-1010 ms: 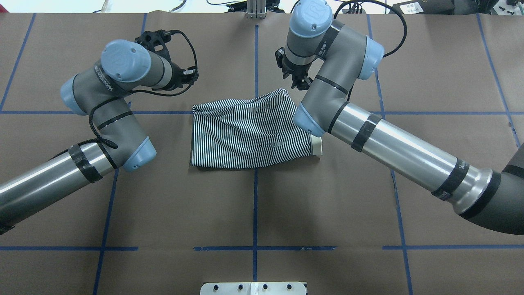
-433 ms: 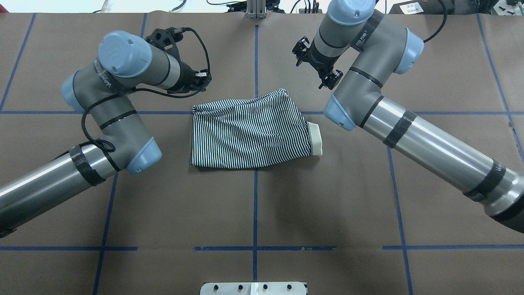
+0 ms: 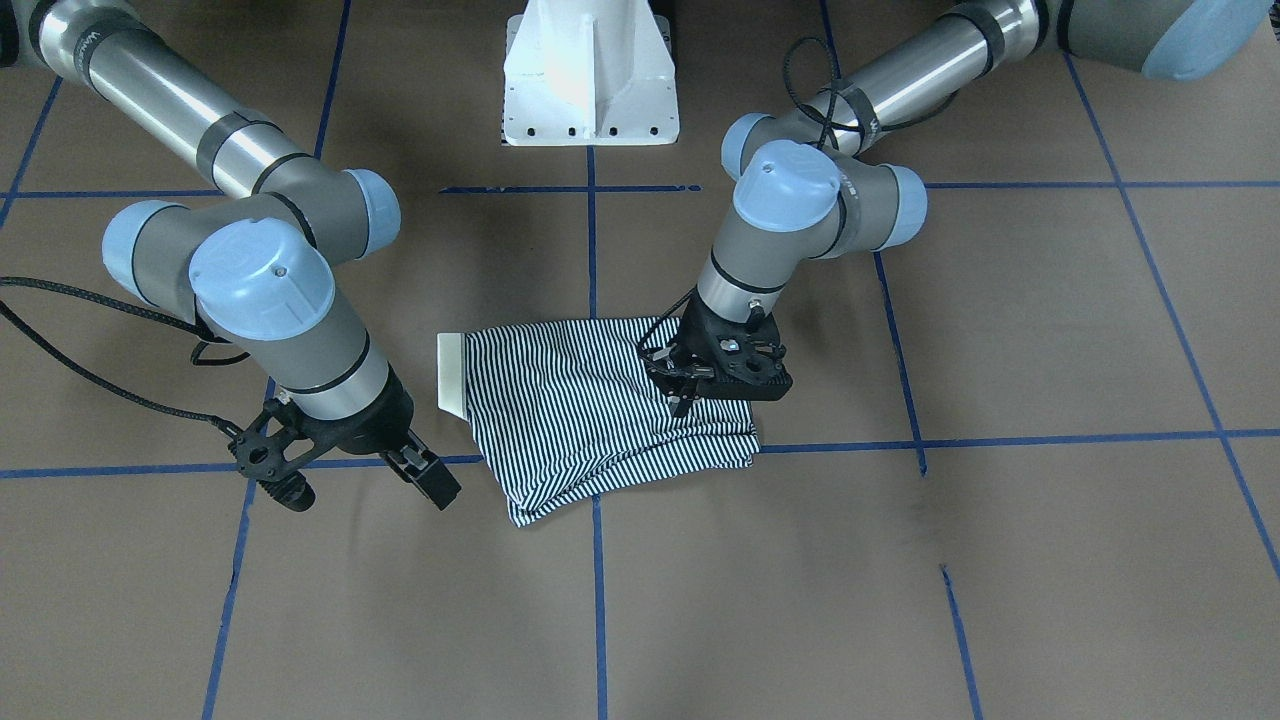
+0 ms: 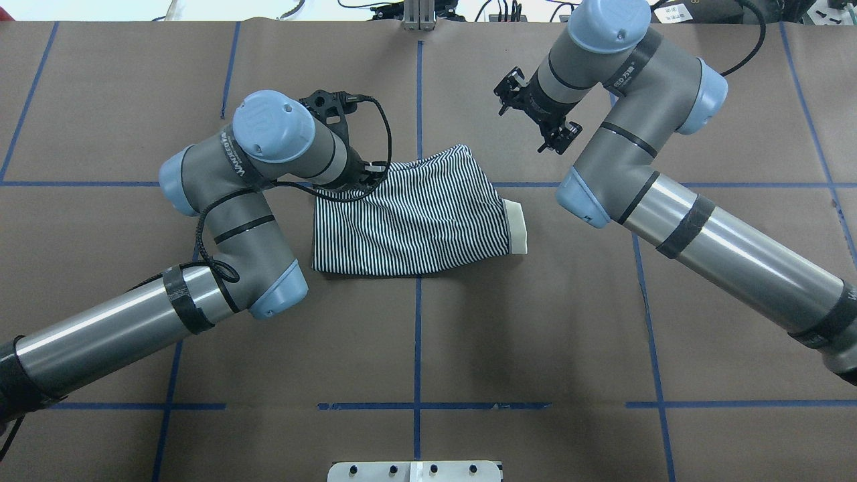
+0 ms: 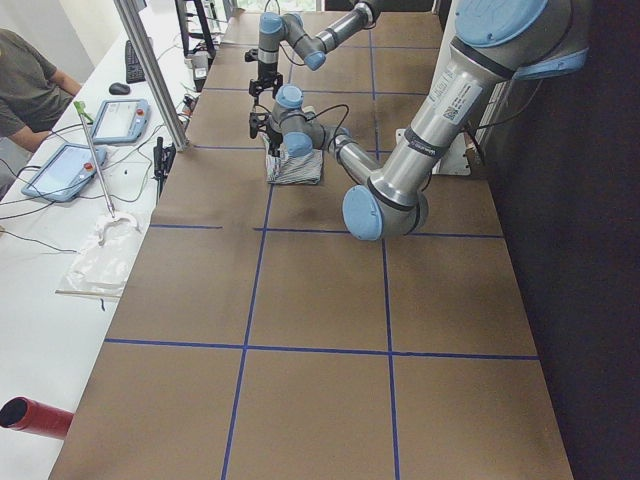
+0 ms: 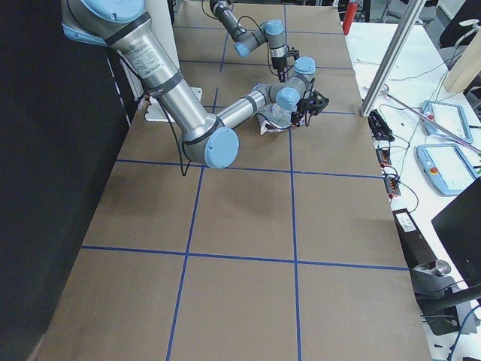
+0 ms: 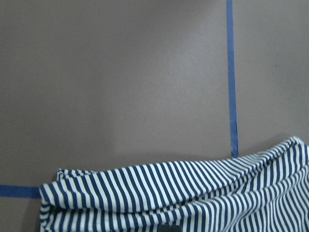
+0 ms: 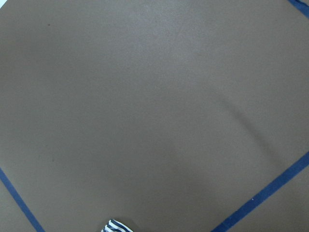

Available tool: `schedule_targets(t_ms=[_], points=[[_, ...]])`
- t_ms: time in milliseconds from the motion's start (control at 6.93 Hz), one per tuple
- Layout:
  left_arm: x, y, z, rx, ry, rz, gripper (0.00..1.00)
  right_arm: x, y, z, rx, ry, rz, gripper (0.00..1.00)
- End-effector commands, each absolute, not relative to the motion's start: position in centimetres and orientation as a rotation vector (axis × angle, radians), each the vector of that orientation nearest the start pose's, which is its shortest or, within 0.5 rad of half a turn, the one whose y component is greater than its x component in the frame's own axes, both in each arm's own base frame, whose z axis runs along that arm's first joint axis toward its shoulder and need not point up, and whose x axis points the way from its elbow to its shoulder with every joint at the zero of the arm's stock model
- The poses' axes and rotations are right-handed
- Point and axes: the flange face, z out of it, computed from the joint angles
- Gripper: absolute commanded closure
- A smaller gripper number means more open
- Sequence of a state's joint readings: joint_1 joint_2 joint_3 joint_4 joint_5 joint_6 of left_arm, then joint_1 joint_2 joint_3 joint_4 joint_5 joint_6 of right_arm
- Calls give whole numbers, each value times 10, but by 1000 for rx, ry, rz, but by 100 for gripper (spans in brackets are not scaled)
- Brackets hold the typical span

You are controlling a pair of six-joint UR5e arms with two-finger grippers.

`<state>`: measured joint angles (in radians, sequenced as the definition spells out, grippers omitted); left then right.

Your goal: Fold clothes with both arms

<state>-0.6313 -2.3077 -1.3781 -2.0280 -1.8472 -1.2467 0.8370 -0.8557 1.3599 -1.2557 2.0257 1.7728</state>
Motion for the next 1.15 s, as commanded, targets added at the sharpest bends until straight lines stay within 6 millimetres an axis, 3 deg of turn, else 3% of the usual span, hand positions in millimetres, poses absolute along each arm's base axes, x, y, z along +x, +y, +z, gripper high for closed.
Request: schedule_targets(t_ms=[0, 144, 289, 577, 722, 1010], points=[[574, -540, 256, 245, 930, -61, 100, -438, -618, 283, -169, -926, 771, 0], [571, -554, 264, 302, 888, -67, 100, -436, -616, 281, -166, -933, 768, 0], [556, -575, 270, 327, 871, -68, 100, -431, -611, 285, -166, -934, 767, 0], [523, -637, 314, 405, 852, -74, 100, -425, -604, 290, -164, -937, 768, 0], [508, -654, 322, 427, 839, -75, 100, -423, -602, 287, -160, -945, 769, 0], [449, -694, 329, 490, 794, -63, 100, -412, -593, 304, -167, -928, 770, 0]])
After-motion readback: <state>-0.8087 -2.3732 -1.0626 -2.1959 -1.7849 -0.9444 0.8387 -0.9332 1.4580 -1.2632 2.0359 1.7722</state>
